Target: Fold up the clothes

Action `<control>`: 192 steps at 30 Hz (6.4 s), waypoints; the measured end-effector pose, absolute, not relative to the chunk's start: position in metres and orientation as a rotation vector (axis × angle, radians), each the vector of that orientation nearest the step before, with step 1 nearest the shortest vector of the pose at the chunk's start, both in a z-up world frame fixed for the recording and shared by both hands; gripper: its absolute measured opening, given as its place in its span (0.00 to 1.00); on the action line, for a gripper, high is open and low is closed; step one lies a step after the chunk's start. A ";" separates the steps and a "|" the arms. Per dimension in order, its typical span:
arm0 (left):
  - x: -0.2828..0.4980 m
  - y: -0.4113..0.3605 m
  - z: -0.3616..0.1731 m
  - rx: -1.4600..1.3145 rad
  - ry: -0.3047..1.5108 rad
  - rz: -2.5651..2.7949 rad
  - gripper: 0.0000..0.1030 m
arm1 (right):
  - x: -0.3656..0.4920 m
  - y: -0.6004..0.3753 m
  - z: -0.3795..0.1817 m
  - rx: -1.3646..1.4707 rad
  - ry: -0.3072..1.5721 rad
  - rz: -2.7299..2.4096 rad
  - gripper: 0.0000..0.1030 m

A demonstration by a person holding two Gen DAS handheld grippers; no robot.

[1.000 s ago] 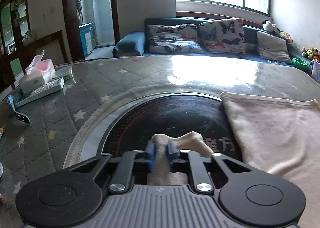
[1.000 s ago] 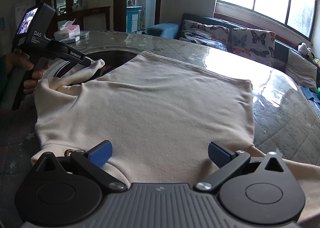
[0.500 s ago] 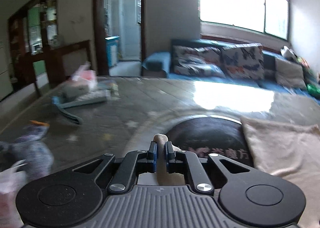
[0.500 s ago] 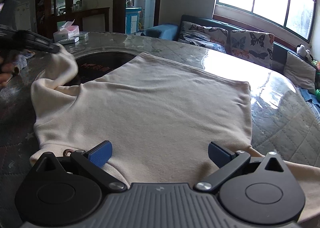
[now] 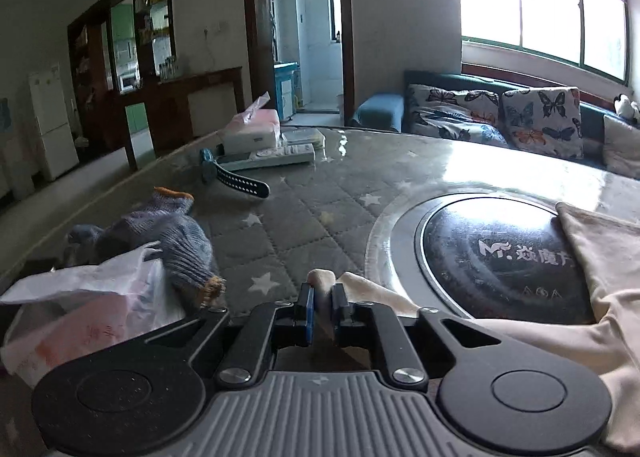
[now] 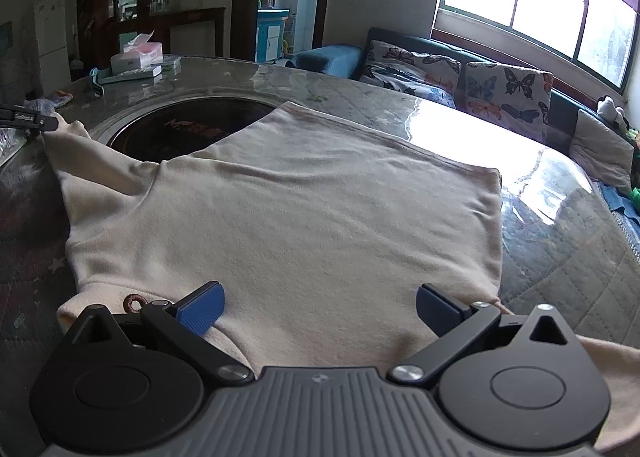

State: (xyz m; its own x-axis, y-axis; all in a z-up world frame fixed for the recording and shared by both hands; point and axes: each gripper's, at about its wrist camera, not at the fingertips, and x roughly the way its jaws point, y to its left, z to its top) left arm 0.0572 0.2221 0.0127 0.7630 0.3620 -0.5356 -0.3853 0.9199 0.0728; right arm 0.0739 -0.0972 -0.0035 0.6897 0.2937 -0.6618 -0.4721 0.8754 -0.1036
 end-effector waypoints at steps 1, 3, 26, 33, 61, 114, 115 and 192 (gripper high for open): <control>0.058 0.223 0.013 -0.031 0.580 0.417 0.18 | 0.074 -0.095 -0.002 -0.283 0.682 0.445 1.00; 0.058 0.224 0.013 -0.037 0.591 0.435 0.20 | 0.073 -0.090 0.002 -0.297 0.674 0.466 1.00; 0.094 0.220 -0.003 0.106 0.660 0.304 0.24 | 0.068 0.028 0.001 -0.378 0.692 0.991 1.00; 0.105 0.218 -0.007 0.188 0.646 0.322 0.24 | 0.055 0.049 -0.007 -0.400 0.705 1.105 1.00; 0.105 0.230 -0.004 0.152 0.642 0.356 0.55 | 0.006 0.062 0.007 -0.444 0.672 1.221 1.00; 0.037 0.040 0.019 0.176 0.550 -0.218 0.72 | 0.002 -0.097 0.008 -0.277 0.729 0.884 1.00; 0.038 0.037 0.017 0.173 0.554 -0.227 0.72 | 0.005 -0.096 0.006 -0.270 0.734 0.882 1.00; 0.078 0.001 0.052 -0.223 0.627 -0.466 0.19 | 0.043 -0.176 0.011 0.042 0.695 0.464 0.99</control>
